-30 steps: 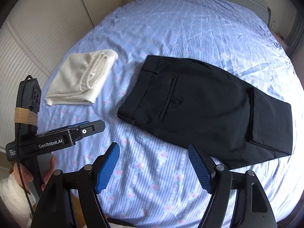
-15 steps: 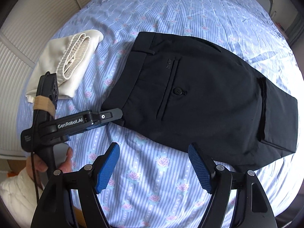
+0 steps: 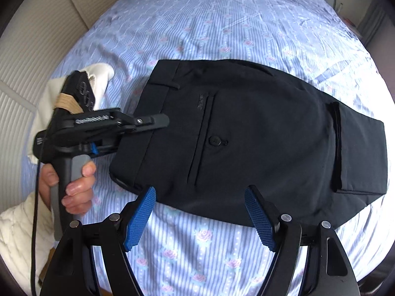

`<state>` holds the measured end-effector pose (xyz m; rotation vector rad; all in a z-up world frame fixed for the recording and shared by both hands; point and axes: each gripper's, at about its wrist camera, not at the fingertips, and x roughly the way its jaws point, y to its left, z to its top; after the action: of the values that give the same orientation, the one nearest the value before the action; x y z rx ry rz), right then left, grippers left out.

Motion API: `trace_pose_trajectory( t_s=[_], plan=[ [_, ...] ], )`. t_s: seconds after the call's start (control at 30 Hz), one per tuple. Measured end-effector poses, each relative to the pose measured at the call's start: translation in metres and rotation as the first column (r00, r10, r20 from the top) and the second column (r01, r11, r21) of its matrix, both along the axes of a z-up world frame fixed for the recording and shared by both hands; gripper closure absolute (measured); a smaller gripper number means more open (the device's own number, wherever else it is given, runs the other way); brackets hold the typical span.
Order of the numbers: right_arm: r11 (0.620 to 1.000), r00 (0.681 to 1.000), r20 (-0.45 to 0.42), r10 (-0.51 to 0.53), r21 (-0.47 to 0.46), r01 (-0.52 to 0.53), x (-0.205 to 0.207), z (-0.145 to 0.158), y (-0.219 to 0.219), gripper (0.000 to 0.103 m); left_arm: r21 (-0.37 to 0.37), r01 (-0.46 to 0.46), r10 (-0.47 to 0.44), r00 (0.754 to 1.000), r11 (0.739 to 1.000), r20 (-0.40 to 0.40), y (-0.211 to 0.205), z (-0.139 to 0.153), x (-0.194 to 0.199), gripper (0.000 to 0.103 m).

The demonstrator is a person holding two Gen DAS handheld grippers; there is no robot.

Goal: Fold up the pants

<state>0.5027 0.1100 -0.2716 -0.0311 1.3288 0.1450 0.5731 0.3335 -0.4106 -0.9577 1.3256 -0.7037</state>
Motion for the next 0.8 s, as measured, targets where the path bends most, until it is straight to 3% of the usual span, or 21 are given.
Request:
trace_pose_trajectory(
  t_s=[0.1,0.2,0.27,0.37,0.43,0.63,0.7,0.77,0.8],
  plan=[
    [1.0,1.0,0.008,-0.022,-0.015,0.022,0.006,0.0,-0.006,0.027,0.052,0.041,-0.039,0.999,0.998,-0.035,-0.018,-0.006,0.011,0.076],
    [0.998,0.998,0.027,-0.049,-0.034,0.05,0.011,0.003,-0.016,0.027,0.179,0.064,-0.058,0.998,0.982,-0.036,-0.026,0.008,0.015,0.083],
    [0.997,0.997,0.037,-0.068,-0.037,0.07,0.012,0.007,-0.024,0.027,0.264,0.053,-0.064,0.997,0.963,0.033,-0.029,0.036,0.01,0.086],
    [0.995,0.994,0.057,-0.097,-0.022,0.099,0.008,0.02,-0.039,0.027,0.292,-0.015,-0.02,0.993,0.956,0.115,-0.026,0.083,-0.005,0.087],
    [0.995,0.991,0.087,-0.099,-0.016,0.101,0.002,0.032,-0.047,0.027,0.388,-0.017,-0.039,0.99,0.922,0.136,-0.031,0.1,-0.007,0.087],
    [0.99,0.979,0.153,-0.133,-0.021,0.138,-0.014,0.055,-0.08,0.027,0.529,-0.007,-0.068,0.99,0.848,0.121,-0.058,0.138,-0.004,0.087],
    [0.986,0.971,0.176,-0.164,0.001,0.166,-0.021,0.065,-0.098,0.027,0.563,-0.03,-0.067,0.986,0.826,0.151,-0.071,0.157,-0.008,0.087],
    [0.981,0.96,0.203,-0.191,0.021,0.19,-0.028,0.076,-0.117,0.027,0.62,-0.038,-0.103,0.976,0.784,0.19,-0.094,0.182,-0.011,0.087],
    [0.979,0.954,0.221,-0.205,0.029,0.204,-0.032,0.081,-0.131,0.027,0.627,-0.045,-0.114,0.971,0.778,0.212,-0.108,0.194,-0.014,0.087]
  ],
)
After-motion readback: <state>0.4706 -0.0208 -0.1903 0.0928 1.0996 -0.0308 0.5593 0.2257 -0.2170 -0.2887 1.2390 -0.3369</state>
